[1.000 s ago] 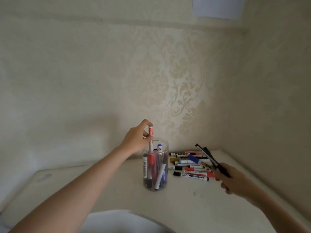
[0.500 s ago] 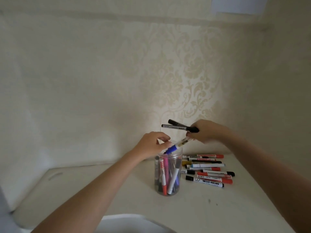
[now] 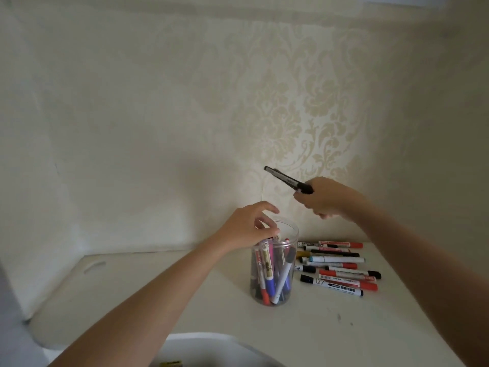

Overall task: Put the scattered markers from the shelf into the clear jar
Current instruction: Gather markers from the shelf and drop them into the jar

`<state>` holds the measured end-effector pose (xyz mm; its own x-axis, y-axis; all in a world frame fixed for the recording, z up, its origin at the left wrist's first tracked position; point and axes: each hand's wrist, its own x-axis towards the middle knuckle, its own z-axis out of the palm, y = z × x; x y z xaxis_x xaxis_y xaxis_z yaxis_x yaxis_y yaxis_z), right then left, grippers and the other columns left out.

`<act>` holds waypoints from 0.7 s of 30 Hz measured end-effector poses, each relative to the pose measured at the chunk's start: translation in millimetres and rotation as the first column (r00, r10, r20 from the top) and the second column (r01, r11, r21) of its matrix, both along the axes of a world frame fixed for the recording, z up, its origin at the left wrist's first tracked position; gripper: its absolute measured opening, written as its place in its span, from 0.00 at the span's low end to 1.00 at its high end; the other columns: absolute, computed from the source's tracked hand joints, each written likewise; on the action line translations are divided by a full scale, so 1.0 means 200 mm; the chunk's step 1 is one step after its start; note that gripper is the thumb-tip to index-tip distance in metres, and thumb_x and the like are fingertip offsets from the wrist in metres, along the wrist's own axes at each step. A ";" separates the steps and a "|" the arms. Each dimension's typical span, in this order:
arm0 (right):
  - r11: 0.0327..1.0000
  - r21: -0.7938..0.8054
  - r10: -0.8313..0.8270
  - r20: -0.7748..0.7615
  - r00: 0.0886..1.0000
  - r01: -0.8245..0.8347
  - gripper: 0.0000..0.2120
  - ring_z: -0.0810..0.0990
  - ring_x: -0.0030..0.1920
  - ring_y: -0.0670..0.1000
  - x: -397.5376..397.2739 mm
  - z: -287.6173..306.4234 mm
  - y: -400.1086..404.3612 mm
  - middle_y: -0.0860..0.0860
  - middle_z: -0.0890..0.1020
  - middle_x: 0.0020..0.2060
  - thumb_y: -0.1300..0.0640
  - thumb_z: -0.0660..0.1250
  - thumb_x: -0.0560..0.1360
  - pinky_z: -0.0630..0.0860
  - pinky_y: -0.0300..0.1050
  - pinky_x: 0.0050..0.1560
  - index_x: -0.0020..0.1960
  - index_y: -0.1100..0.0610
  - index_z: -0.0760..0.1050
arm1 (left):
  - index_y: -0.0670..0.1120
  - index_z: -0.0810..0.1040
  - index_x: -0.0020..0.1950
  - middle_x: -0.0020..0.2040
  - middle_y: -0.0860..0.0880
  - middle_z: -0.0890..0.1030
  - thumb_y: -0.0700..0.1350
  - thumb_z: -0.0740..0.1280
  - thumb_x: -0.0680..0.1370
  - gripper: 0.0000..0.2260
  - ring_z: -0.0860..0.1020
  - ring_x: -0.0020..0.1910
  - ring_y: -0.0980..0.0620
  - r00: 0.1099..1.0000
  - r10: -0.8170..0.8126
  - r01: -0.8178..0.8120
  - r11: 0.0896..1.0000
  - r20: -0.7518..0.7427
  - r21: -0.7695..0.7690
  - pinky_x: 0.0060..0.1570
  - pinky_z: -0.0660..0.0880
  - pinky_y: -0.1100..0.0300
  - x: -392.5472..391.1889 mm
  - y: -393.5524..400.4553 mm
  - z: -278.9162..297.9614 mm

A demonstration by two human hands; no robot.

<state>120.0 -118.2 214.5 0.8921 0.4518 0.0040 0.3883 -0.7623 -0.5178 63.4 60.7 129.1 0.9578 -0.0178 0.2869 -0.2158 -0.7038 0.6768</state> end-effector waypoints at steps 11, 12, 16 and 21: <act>0.932 -0.310 0.177 -0.055 0.983 -0.186 0.11 0.73 0.28 0.48 -0.03 -0.01 -0.16 0.52 0.77 0.31 0.51 0.62 0.77 0.70 0.41 0.34 0.46 0.57 0.79 | 0.51 0.83 0.35 0.29 0.51 0.78 0.59 0.64 0.78 0.18 0.74 0.29 0.51 0.995 0.001 0.034 0.930 -0.097 0.365 0.32 0.66 0.63 -0.01 0.05 0.01; 0.923 -0.338 0.182 -0.030 0.983 -0.181 0.11 0.73 0.28 0.48 -0.03 0.01 -0.13 0.52 0.77 0.31 0.51 0.62 0.77 0.70 0.41 0.36 0.46 0.55 0.80 | 0.52 0.81 0.33 0.28 0.50 0.75 0.59 0.62 0.79 0.19 0.71 0.28 0.52 0.990 -0.004 0.055 0.929 -0.139 0.365 0.32 0.64 0.62 -0.01 0.04 0.00; 0.881 -0.423 0.210 -0.055 0.976 -0.213 0.10 0.71 0.27 0.47 -0.03 0.06 -0.05 0.52 0.76 0.30 0.51 0.63 0.76 0.69 0.39 0.36 0.48 0.54 0.81 | 0.50 0.85 0.48 0.38 0.54 0.80 0.59 0.64 0.79 0.16 0.73 0.32 0.59 1.000 -0.003 0.007 0.950 -0.013 0.314 0.35 0.66 0.64 -0.02 0.06 -0.02; 0.845 -0.484 0.170 -0.159 0.972 -0.227 0.14 0.65 0.23 0.47 -0.02 0.06 0.09 0.50 0.68 0.26 0.52 0.62 0.78 0.65 0.35 0.26 0.54 0.62 0.78 | 0.43 0.80 0.46 0.40 0.45 0.81 0.58 0.55 0.82 0.22 0.79 0.38 0.45 0.996 0.047 -0.007 0.902 -0.082 0.431 0.42 0.74 0.50 -0.01 0.07 -0.04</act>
